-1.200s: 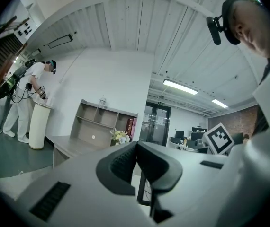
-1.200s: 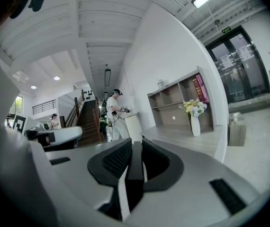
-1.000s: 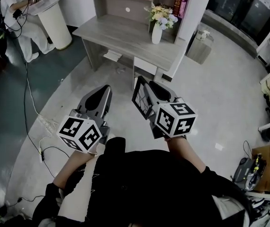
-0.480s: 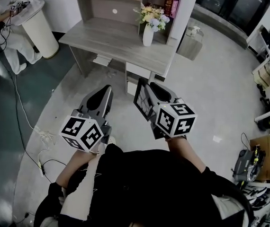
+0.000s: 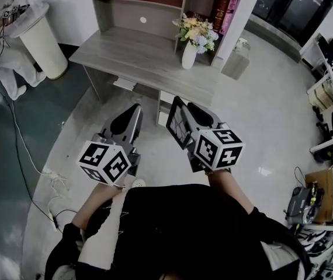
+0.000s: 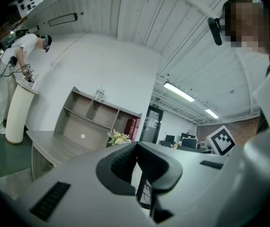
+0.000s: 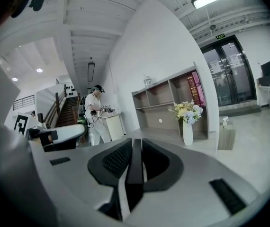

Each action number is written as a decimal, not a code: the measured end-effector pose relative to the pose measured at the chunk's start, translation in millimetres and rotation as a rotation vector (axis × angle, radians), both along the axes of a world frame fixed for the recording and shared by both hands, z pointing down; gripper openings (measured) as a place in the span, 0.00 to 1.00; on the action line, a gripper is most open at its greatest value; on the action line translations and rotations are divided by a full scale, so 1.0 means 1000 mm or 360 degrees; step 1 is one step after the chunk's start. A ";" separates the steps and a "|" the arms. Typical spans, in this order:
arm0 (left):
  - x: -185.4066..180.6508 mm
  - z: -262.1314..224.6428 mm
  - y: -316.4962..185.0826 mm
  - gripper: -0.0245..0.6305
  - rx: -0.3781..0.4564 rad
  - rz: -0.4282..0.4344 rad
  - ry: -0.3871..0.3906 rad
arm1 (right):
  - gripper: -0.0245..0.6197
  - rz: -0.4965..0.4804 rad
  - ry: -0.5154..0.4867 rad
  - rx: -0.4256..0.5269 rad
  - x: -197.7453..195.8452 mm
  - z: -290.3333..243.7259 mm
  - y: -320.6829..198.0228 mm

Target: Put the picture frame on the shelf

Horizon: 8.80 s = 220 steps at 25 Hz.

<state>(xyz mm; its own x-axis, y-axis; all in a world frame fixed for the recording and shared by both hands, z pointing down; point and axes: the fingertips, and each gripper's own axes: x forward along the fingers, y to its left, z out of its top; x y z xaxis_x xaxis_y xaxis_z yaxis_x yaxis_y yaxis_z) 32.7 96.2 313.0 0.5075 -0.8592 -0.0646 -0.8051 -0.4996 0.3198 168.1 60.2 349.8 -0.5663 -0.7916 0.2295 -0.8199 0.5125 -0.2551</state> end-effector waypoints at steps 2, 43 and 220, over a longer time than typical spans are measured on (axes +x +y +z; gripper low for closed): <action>-0.011 -0.002 -0.014 0.05 0.0007 0.0011 0.0010 | 0.15 0.0016 0.0003 0.0010 -0.010 -0.003 -0.014; -0.154 0.024 -0.139 0.05 -0.0072 0.0038 0.0083 | 0.15 0.0081 0.0079 -0.0002 -0.140 0.013 -0.141; -0.164 0.009 -0.632 0.05 -0.0119 0.0663 0.0108 | 0.16 0.1176 -0.0213 0.0388 -0.055 -0.115 -0.604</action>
<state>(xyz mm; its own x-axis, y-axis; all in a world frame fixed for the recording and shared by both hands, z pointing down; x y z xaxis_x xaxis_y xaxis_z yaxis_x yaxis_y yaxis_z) -131.3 -536.1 322.2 0.8089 -0.5853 -0.0553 -0.5152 -0.7511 0.4129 112.7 -543.8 234.4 0.1155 -0.9928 -0.0319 -0.9401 -0.0989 -0.3262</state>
